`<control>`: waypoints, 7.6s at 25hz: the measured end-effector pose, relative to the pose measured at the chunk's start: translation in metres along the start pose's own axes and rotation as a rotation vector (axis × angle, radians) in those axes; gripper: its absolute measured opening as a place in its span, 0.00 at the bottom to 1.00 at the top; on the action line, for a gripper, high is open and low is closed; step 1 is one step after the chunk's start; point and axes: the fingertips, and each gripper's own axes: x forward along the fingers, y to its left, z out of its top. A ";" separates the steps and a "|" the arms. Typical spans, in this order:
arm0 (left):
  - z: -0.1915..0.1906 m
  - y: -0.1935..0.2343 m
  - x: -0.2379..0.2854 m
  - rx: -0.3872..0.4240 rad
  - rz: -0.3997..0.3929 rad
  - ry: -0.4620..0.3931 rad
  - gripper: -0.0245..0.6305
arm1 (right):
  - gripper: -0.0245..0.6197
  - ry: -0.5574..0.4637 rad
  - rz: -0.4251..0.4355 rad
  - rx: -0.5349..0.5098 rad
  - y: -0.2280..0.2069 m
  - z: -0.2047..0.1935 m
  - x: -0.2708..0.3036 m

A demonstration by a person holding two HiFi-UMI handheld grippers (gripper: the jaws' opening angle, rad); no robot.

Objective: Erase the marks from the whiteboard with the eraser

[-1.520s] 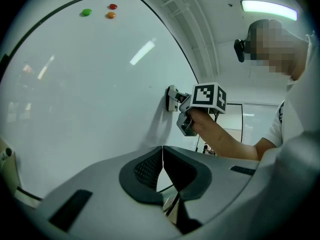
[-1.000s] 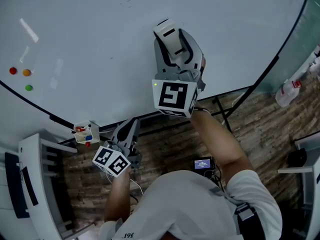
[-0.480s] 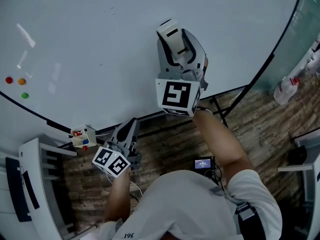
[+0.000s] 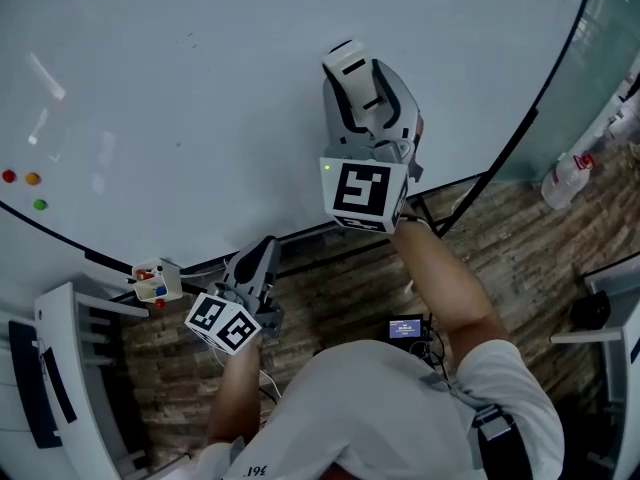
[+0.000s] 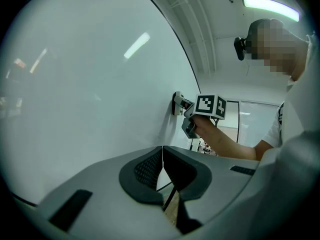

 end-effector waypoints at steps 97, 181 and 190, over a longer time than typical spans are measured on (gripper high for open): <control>-0.029 -0.035 0.052 -0.014 0.018 0.023 0.05 | 0.43 0.083 -0.188 -0.017 -0.219 -0.110 0.001; -0.082 -0.130 -0.123 -0.095 -0.058 -0.008 0.05 | 0.43 0.353 0.195 0.398 -0.084 -0.075 -0.291; -0.091 -0.138 -0.146 -0.102 -0.075 0.011 0.05 | 0.43 0.384 0.184 0.423 -0.083 -0.071 -0.328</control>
